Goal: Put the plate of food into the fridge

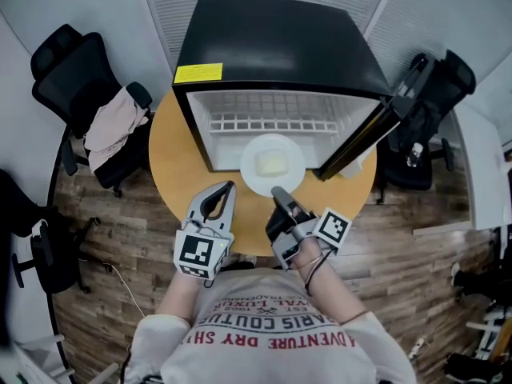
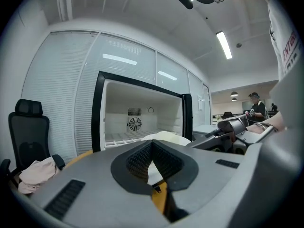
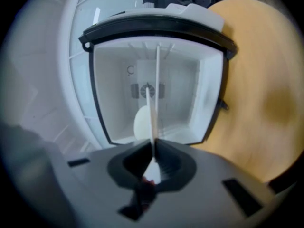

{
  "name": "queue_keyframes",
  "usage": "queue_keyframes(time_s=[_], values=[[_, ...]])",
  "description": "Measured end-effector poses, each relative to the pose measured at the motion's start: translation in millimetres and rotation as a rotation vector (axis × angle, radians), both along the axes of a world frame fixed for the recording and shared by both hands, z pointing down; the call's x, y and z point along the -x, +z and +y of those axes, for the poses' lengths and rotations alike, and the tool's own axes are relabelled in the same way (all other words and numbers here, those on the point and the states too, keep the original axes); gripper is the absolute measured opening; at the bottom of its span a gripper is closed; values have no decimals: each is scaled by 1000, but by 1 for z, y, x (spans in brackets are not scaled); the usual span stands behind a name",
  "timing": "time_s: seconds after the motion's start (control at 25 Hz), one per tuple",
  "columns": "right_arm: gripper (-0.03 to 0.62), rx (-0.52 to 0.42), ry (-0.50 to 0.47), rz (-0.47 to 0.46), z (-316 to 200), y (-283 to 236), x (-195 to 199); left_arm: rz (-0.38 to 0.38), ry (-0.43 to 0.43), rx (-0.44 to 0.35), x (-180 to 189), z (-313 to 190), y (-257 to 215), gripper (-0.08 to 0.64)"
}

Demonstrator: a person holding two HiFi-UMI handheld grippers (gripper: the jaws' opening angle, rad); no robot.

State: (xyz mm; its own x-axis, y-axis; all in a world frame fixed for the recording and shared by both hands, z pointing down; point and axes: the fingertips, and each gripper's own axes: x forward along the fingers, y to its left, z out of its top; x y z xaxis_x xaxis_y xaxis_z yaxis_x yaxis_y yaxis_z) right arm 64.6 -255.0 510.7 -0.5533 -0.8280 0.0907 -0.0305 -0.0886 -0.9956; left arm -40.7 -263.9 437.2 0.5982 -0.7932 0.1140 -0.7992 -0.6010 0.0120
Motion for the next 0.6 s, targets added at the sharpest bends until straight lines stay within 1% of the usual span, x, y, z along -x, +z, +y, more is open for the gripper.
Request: queue_keyframes(time_s=[0.4, 0.6], values=[[38, -19, -39, 11, -60, -17, -2, 5, -49, 15, -3, -50, 1, 26], [38, 8, -37, 13, -88, -13, -9, 1, -65, 23, -7, -68, 2, 26]])
